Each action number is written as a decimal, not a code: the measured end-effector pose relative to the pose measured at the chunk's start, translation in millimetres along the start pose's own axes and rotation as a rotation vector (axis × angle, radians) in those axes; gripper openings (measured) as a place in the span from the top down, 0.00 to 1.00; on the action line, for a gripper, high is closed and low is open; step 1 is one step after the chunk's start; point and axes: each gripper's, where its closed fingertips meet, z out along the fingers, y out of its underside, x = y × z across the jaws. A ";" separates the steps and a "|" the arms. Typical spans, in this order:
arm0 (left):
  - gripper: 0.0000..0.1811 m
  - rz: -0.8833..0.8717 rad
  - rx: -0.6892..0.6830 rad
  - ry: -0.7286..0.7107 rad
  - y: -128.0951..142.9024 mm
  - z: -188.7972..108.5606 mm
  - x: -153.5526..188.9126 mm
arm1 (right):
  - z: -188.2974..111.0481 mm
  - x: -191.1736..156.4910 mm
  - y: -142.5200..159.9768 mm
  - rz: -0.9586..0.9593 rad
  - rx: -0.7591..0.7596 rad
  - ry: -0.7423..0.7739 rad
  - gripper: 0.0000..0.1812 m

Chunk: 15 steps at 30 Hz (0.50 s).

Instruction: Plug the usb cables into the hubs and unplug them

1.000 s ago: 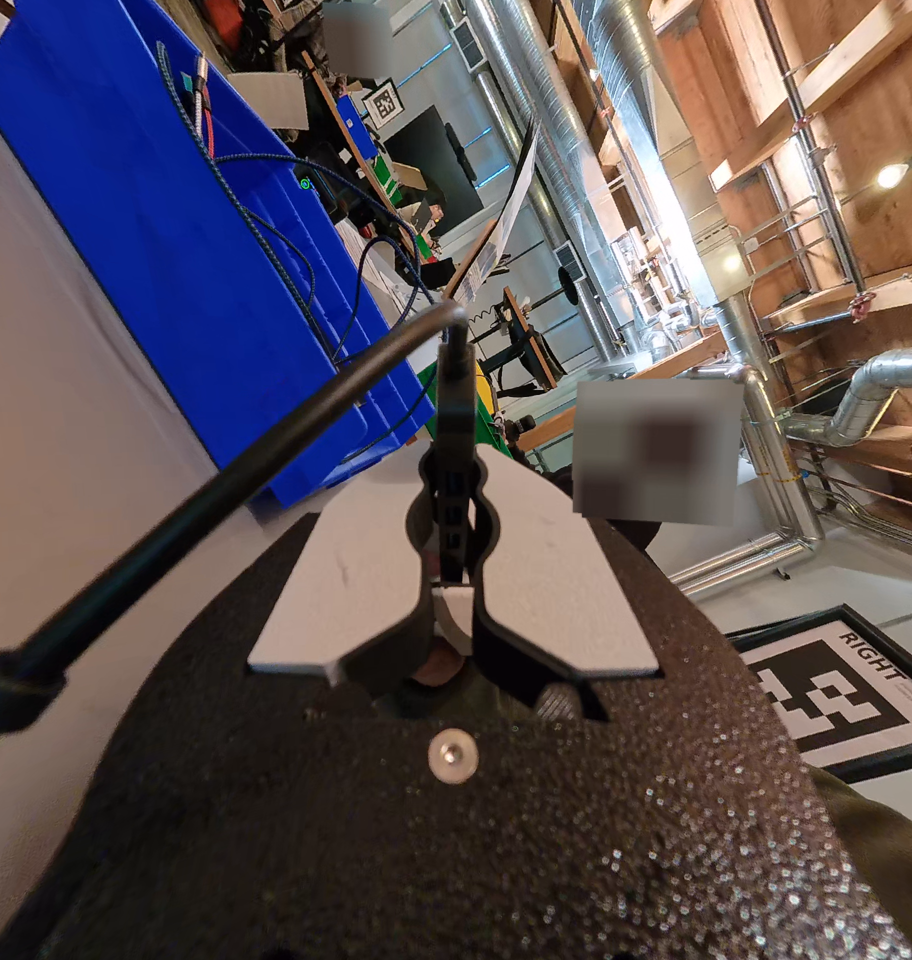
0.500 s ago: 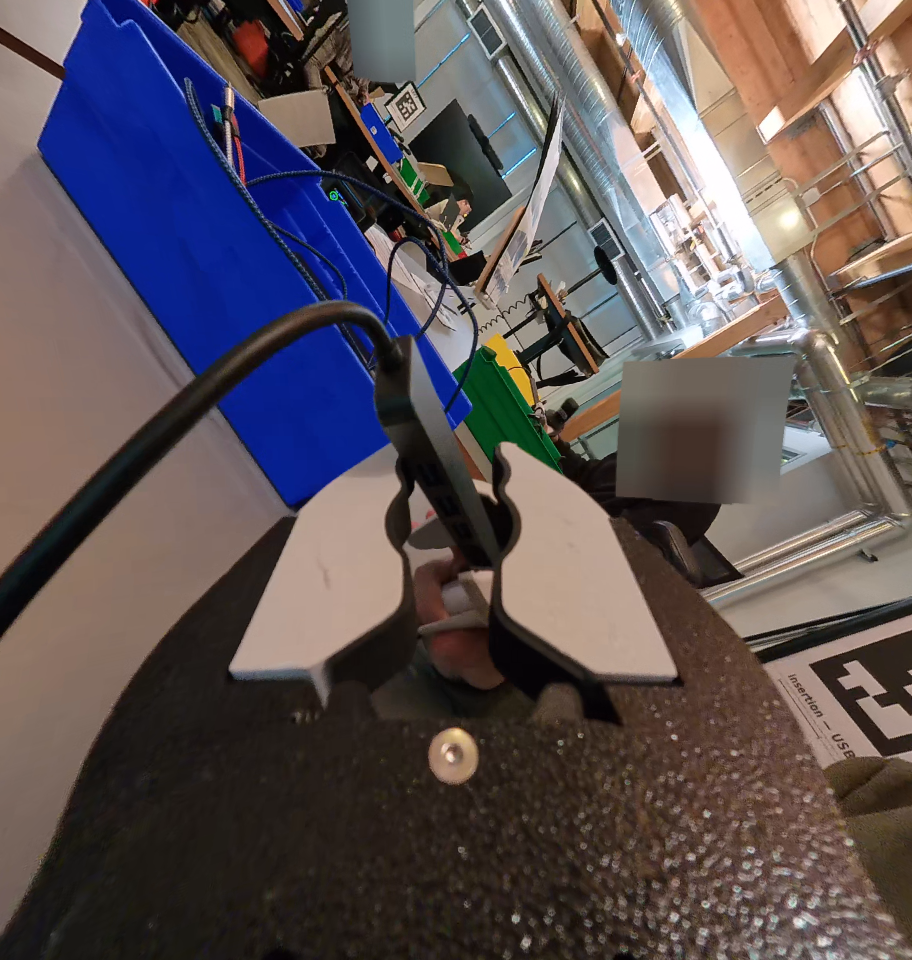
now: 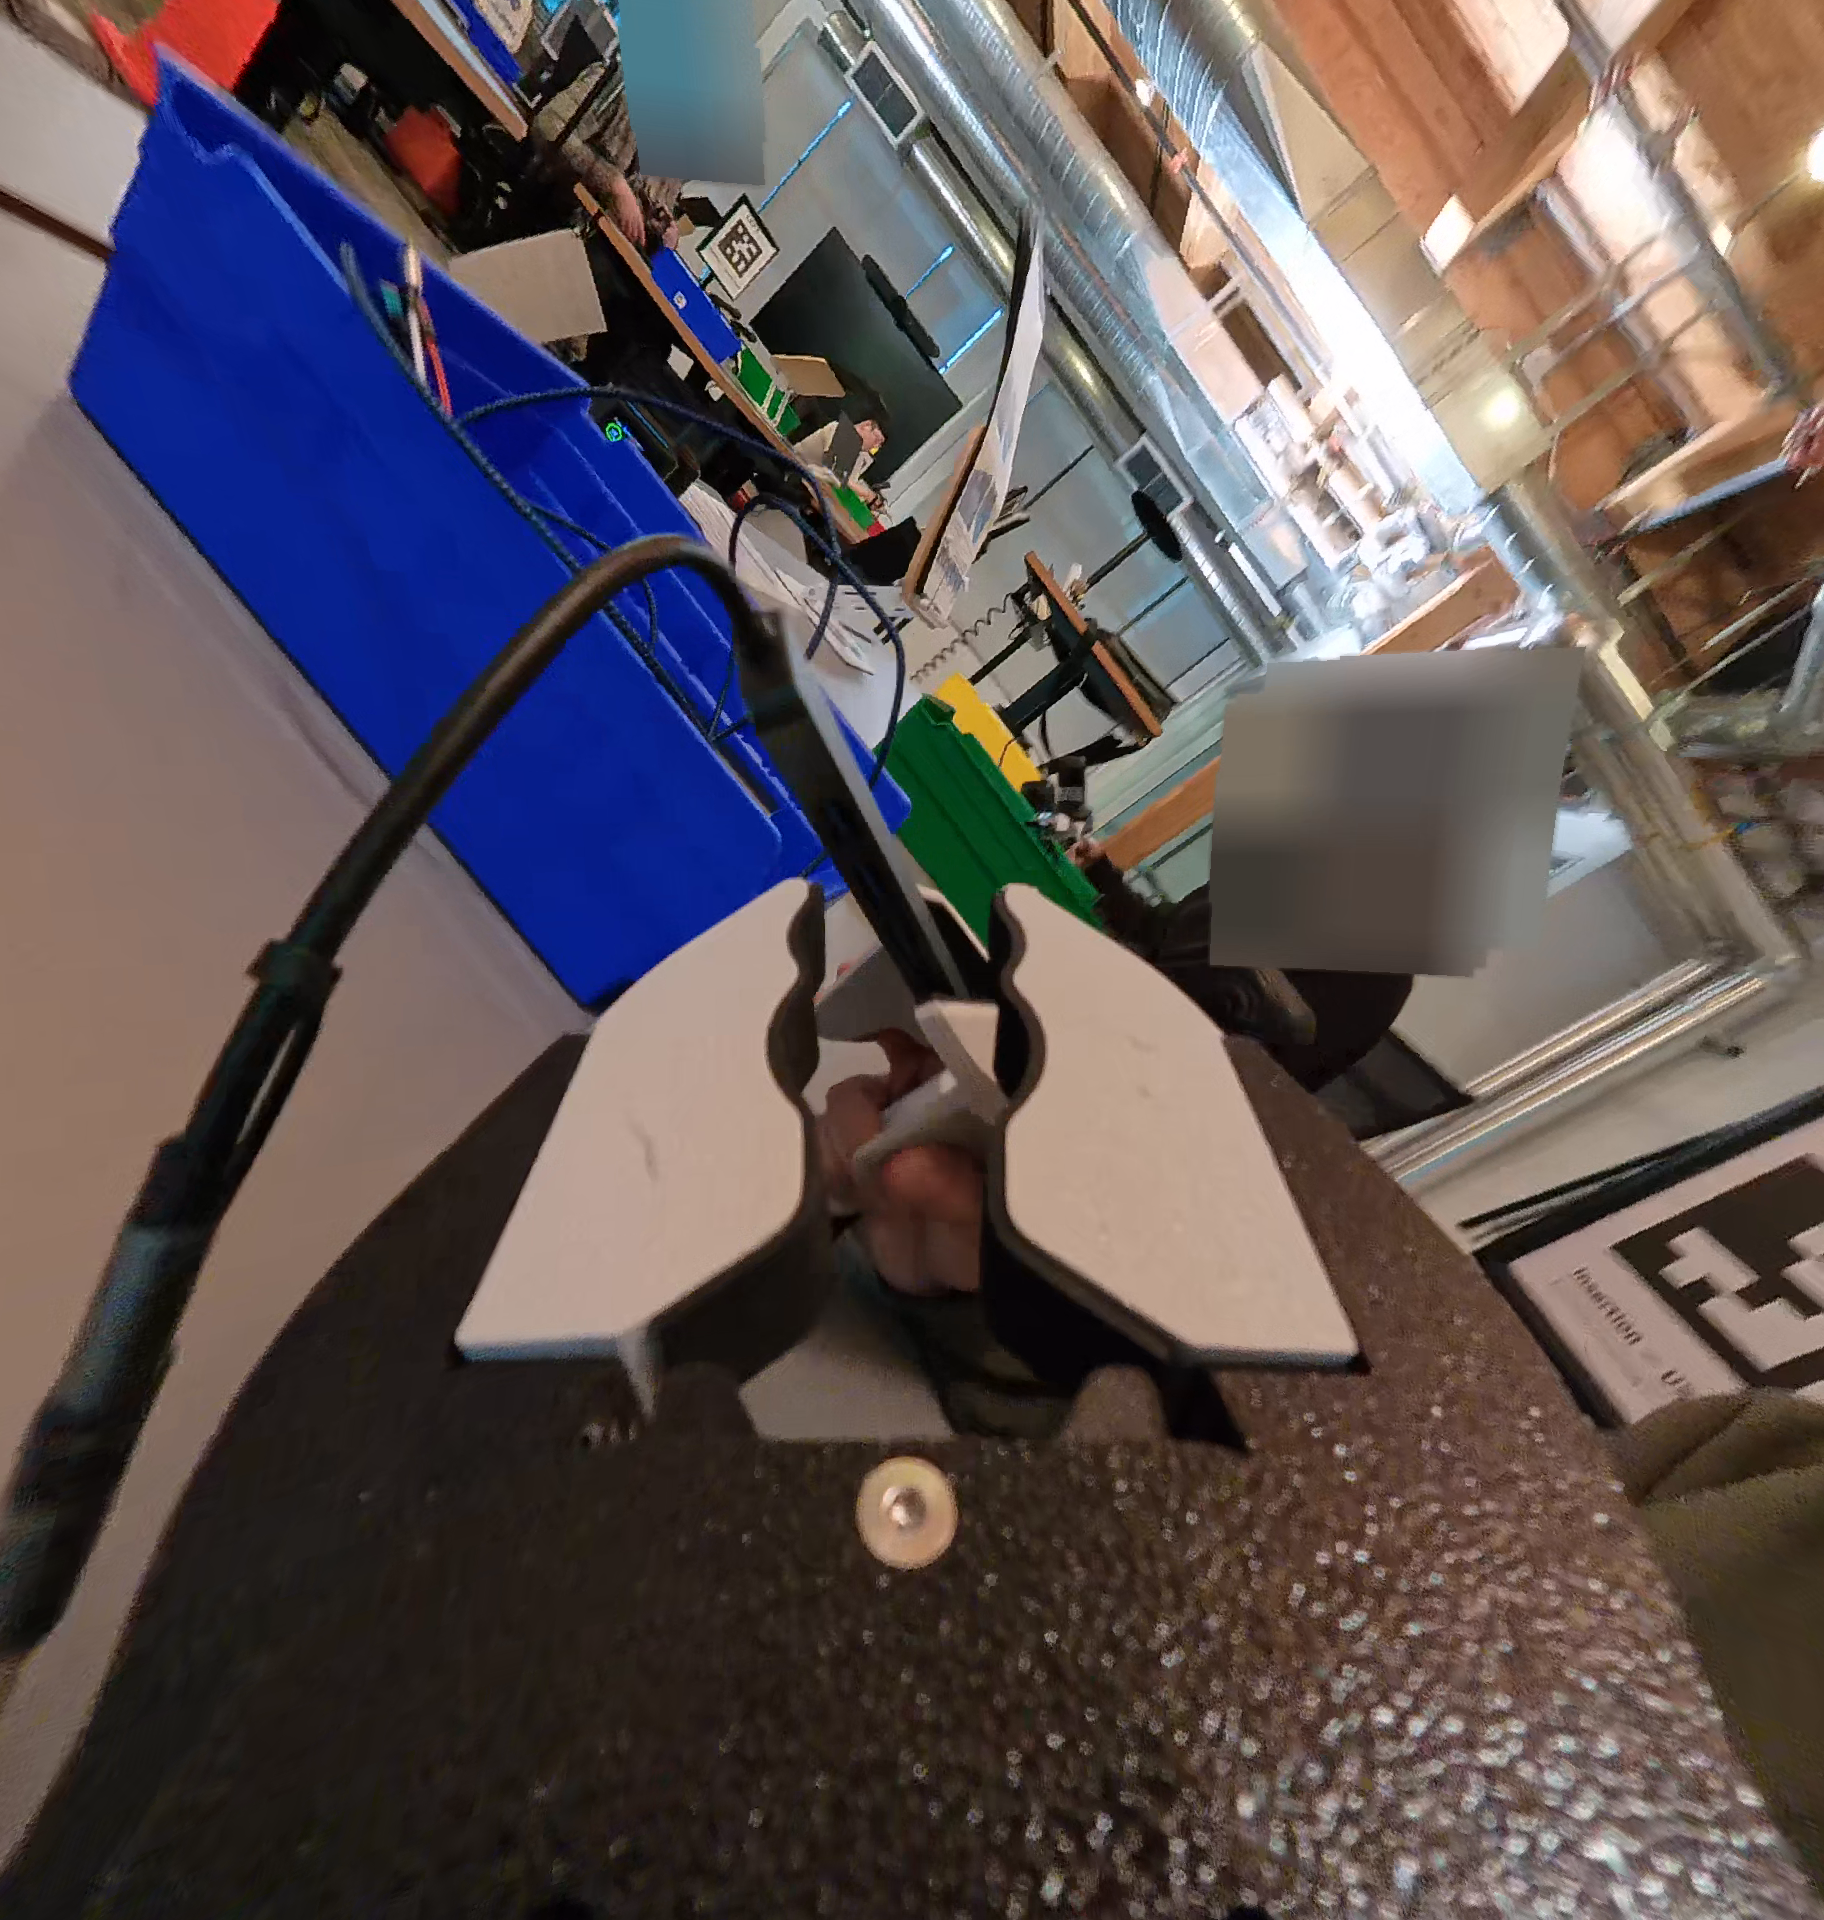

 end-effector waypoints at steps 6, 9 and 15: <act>0.86 0.454 -0.265 -0.539 -5.6 -85.2 -45.3 | -1.1 3.3 -1.1 0.014 0.009 0.013 0.80; 0.86 0.530 -0.536 -0.816 14.7 -135.8 -84.7 | -0.3 2.5 -0.5 0.015 0.004 0.006 0.80; 0.87 0.435 -0.696 -0.908 61.4 -133.8 -114.1 | 0.6 1.7 -0.1 0.014 0.000 -0.003 0.80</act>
